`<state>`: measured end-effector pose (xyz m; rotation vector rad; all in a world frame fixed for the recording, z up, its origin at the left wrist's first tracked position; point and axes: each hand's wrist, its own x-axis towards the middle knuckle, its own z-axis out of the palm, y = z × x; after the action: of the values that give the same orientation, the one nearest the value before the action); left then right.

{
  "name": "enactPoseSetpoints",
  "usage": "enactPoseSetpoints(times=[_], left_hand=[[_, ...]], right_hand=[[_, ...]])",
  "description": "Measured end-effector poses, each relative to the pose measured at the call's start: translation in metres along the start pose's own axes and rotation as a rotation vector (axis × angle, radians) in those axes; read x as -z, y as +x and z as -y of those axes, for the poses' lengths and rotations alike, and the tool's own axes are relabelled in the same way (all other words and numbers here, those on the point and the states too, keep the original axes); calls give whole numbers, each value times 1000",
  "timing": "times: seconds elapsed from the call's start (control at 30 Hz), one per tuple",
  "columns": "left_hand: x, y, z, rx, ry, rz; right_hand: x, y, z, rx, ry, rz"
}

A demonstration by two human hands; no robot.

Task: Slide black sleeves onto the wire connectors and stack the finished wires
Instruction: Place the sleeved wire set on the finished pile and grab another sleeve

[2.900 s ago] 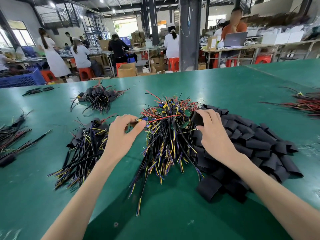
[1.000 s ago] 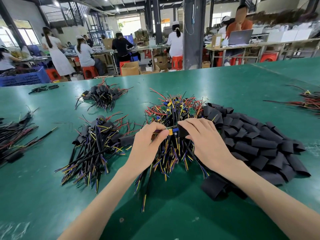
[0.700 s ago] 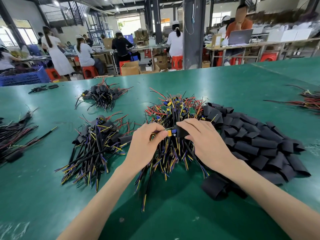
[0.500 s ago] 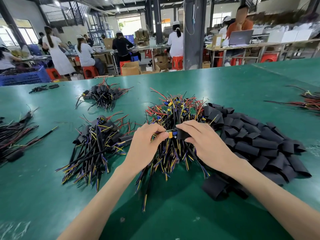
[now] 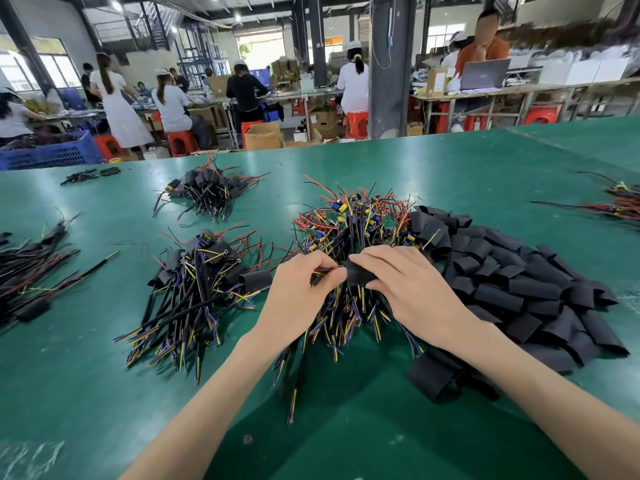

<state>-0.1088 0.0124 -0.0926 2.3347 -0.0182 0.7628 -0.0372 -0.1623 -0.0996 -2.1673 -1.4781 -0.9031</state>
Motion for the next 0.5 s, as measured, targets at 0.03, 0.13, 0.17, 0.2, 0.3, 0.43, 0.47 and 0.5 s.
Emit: enactPoseSetpoints(times=[0.03, 0.13, 0.17, 0.2, 0.3, 0.43, 0.47, 0.5], left_hand=[[-1, 0, 0, 12, 10, 8], [-3, 0, -1, 8, 69, 21], [-3, 0, -1, -1, 82, 18], [-2, 0, -3, -7, 84, 12], [1, 1, -5, 4, 24, -5], [4, 0, -6, 21, -30, -2], [4, 0, -6, 19, -33, 3], [4, 0, -6, 17, -37, 9]], right_hand=[[-1, 0, 1, 7, -3, 7], [-3, -1, 5, 20, -6, 20], [-3, 0, 5, 20, -4, 18], [-2, 0, 5, 18, 0, 14], [1, 2, 4, 9, 3, -5], [3, 1, 4, -12, 14, -5], [3, 1, 4, -14, 17, 0], [3, 0, 4, -16, 18, 2]])
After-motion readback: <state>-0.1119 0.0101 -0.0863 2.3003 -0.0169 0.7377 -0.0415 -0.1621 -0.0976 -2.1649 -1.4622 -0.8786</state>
